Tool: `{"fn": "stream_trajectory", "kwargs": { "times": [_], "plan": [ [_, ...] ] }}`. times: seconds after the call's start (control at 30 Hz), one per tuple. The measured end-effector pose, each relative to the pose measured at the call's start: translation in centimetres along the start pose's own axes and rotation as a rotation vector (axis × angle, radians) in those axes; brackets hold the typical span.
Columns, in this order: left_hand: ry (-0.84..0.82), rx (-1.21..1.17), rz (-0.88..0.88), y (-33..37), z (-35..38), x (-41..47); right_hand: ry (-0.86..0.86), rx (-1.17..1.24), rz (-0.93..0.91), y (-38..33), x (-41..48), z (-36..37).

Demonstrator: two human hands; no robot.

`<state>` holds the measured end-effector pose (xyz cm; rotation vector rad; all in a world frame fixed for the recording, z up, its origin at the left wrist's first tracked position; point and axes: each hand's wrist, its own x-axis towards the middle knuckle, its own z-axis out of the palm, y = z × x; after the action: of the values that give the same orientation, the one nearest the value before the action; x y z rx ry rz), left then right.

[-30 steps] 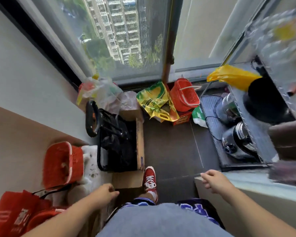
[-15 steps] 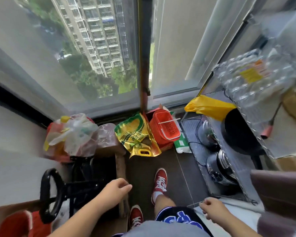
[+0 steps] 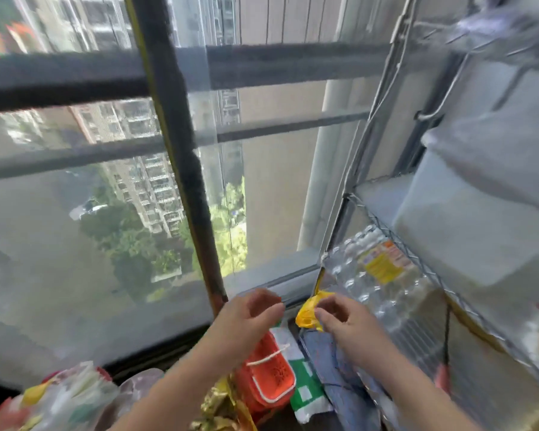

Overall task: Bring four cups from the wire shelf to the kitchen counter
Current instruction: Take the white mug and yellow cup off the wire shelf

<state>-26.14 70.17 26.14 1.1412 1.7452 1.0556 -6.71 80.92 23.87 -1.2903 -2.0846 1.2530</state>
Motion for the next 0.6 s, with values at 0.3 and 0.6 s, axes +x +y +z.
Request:
{"fn": "stream_trajectory", "kwargs": {
  "times": [0.3,0.6],
  "plan": [
    [-0.031,0.008,0.487,15.9,-3.1,5.5,0.295,-0.037,-0.384,-14.5,0.3,-11.1],
    [-0.099,-0.033,0.929,31.1,-5.6,7.8,0.591,-0.221,-0.608,-25.2,-3.6,-20.4]
  ]
}}
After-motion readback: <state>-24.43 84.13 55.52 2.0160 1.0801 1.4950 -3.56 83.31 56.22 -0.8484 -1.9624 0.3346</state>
